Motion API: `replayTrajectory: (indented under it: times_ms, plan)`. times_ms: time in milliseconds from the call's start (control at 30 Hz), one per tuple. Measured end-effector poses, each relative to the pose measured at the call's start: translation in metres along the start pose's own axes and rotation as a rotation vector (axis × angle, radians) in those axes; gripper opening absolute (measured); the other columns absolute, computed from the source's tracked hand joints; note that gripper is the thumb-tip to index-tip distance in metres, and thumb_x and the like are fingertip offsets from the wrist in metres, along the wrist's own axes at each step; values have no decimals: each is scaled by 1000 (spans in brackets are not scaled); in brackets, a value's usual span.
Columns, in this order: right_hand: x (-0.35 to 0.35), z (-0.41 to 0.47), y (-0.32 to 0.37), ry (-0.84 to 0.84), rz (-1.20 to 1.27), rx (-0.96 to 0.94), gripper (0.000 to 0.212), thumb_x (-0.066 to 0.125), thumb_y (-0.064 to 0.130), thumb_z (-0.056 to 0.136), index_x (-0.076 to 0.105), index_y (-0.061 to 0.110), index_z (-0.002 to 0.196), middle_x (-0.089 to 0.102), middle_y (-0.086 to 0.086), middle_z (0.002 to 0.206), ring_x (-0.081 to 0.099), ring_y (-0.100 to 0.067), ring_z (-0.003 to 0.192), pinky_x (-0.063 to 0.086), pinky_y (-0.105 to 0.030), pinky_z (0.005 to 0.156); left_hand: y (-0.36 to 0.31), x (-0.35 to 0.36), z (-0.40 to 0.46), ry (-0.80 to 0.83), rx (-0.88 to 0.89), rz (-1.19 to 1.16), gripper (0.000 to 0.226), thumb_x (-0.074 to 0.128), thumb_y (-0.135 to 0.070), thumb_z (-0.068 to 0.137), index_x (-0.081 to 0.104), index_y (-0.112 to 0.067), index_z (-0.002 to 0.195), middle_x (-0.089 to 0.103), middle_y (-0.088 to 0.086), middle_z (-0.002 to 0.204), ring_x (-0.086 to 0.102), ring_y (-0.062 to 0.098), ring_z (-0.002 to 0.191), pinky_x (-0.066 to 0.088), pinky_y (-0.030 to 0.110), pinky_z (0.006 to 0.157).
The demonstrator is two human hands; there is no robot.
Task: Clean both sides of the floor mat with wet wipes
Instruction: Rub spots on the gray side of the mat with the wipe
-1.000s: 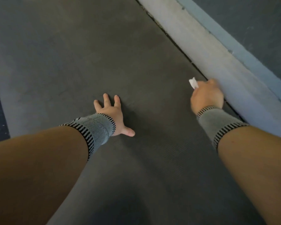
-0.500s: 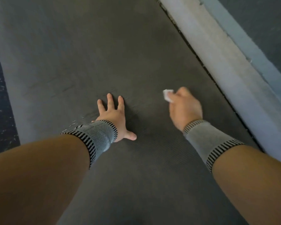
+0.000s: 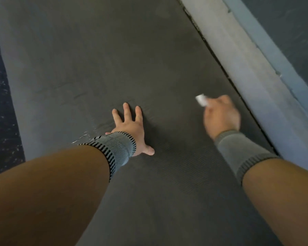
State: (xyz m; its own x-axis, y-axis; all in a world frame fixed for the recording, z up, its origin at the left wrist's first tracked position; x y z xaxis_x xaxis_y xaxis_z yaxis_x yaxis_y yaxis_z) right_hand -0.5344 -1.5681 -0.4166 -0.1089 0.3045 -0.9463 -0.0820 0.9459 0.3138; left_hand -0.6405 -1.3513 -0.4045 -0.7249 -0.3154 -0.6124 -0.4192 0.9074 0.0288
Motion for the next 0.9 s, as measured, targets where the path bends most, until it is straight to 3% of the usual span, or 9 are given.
replayTrajectory:
  times_ms: [67,233,400,433,567,633,767,833,900]
  plan:
    - [-5,1,-7,-86,-5,177,29,48,15,91,65,15,114,57,-17,102,55,-36,89,35,-34,68,-1,-1,1,9,-2,-3,145,82,-59,62,-31,-24,146,-41,6,150,-29,45,139,26,63,110]
    - [25,-60,69,250,-26,-512,36,51,11,87,63,23,119,58,-11,94,54,-32,89,42,-37,70,1,1,3,-2,4,-18,145,82,-59,61,-30,-25,146,-41,4,150,-28,43,140,27,67,108]
    - [-11,-7,-20,-56,-21,431,24,46,19,94,61,9,110,59,-16,109,57,-33,96,40,-34,72,1,2,4,12,9,-4,145,81,-60,61,-31,-25,145,-42,6,149,-28,43,140,28,72,103]
    - [-11,-13,-6,-49,-11,379,23,48,16,93,62,8,110,59,-17,109,57,-34,96,41,-34,73,1,1,4,14,10,-8,144,81,-59,62,-31,-24,145,-42,6,149,-27,43,140,28,72,102]
    - [14,-71,79,260,60,-318,21,62,1,80,68,9,99,60,-12,88,57,-28,73,53,-37,68,-1,0,3,27,8,-31,144,82,-57,62,-30,-24,146,-42,6,149,-27,43,140,29,72,102]
    - [7,-48,59,208,-2,-198,17,55,4,85,67,9,96,60,-12,88,60,-30,80,50,-36,66,-1,0,4,37,17,-35,145,83,-56,62,-31,-24,145,-43,7,148,-28,43,140,28,72,102]
    - [-18,-4,-13,-16,-76,559,24,42,16,96,59,3,108,59,-18,113,57,-33,100,35,-27,71,0,3,6,55,24,-49,145,82,-58,62,-32,-24,144,-45,8,146,-29,45,138,28,73,101]
    - [-11,-9,17,0,-7,469,21,44,15,95,60,4,105,58,-17,110,56,-32,98,30,-26,69,1,4,8,53,28,-59,145,82,-58,63,-33,-23,144,-46,9,145,-31,46,137,28,74,101]
    - [5,-29,63,131,39,142,17,50,11,91,62,8,102,57,-11,100,57,-30,91,33,-26,70,1,6,9,48,35,-74,145,82,-58,62,-34,-23,143,-47,9,143,-32,47,136,28,74,100]
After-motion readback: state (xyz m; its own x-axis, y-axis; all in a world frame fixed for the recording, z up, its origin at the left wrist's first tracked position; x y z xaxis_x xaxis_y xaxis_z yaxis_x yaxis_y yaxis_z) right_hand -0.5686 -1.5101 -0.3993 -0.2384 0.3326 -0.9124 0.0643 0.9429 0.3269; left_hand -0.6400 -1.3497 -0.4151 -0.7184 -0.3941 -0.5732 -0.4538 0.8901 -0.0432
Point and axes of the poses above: each hand's wrist, its own z-axis towards the middle knuckle, its own x-axis out of the palm, y = z × x, the point moved 3 cm from there along z, towards the middle knuckle
